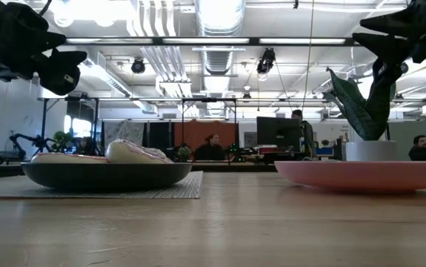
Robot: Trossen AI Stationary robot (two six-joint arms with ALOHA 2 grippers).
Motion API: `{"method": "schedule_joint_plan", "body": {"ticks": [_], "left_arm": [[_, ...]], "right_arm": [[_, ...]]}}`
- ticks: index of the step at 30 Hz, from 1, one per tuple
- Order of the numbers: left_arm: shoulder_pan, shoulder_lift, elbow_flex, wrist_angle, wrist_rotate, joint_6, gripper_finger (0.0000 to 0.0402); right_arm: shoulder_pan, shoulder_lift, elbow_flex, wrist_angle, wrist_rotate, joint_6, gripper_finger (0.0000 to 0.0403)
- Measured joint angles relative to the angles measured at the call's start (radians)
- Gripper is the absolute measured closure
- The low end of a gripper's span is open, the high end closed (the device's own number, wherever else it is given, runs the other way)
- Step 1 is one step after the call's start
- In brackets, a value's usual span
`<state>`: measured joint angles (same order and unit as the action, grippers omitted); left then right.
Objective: Pick & Place donuts
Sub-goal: Return to Home Position
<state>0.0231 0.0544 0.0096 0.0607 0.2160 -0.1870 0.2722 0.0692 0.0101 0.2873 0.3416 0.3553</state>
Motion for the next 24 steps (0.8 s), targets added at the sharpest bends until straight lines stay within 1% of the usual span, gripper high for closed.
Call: {"method": "schedule_joint_plan", "body": {"ticks": [5,7,10,14,16,18,20,22,24], "left_arm": [[0.000,0.000,0.000,0.001,0.000,0.000,0.0245],[0.000,0.000,0.000,0.001,0.000,-0.001,0.0245],[0.000,0.000,0.000,0.001,0.000,-0.001,0.0245],[0.000,0.000,0.001,0.001,-0.001,-0.001,0.0245],[0.000,0.000,0.001,0.002,0.000,-0.001,0.0245],[0.000,0.000,0.001,0.001,0.000,-0.001,0.0245],[0.000,0.000,0.001,0.002,-0.001,-0.001,0.0245],[0.000,0.001,0.001,0.002,-0.001,-0.001,0.0245],[0.000,0.000,0.001,0.002,0.000,-0.001,0.0245]], "right_arm": [[-0.001,-0.012,0.000,-0.003,-0.004,0.000,0.0305],[-0.044,-0.033,0.000,-0.019,-0.042,-0.008,0.0305],[-0.132,-0.057,0.000,-0.029,-0.190,-0.043,0.0305],[-0.226,-0.069,0.000,-0.061,-0.417,-0.155,0.0305],[-0.239,-0.070,0.000,-0.105,-0.476,-0.197,0.0305],[-0.241,-0.070,0.000,-0.179,-0.476,-0.216,0.0305],[-0.241,-0.069,0.000,-0.261,-0.450,-0.229,0.0305],[-0.239,-0.069,0.000,-0.274,-0.394,-0.258,0.0305],[-0.237,-0.070,0.000,-0.274,-0.380,-0.294,0.0305]]}}
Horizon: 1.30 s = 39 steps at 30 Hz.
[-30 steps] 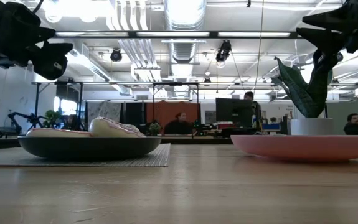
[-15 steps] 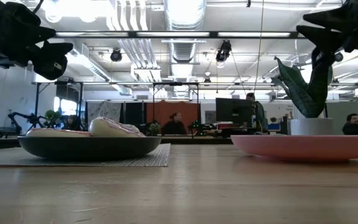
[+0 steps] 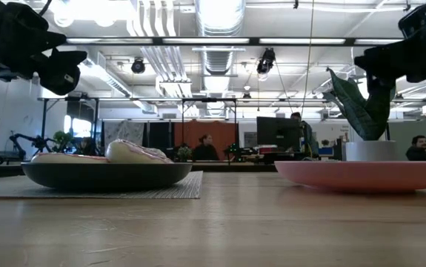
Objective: Pick & Place donuts
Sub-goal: Return to Home Position
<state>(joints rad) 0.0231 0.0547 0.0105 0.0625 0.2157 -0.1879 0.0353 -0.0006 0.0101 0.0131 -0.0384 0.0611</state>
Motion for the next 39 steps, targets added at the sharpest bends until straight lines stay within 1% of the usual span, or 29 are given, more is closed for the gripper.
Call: {"method": "schedule_joint_plan", "body": {"ticks": [3,6,10,39], "left_arm": [[0.000,0.000,0.000,0.000,0.000,0.000,0.0245],[0.000,0.000,0.000,-0.002,0.000,0.000,0.0245],[0.000,0.000,0.000,-0.002,0.000,0.000,0.0245],[0.000,0.000,0.000,-0.003,0.000,0.000,0.0245]], "right_arm": [[0.009,0.000,0.000,-0.003,0.002,-0.036,0.0305],[0.042,0.000,0.000,-0.003,0.004,-0.056,0.0305],[0.072,0.000,0.000,-0.003,0.006,-0.062,0.0305],[0.072,0.016,-0.001,-0.002,0.008,-0.062,0.0305]]}}
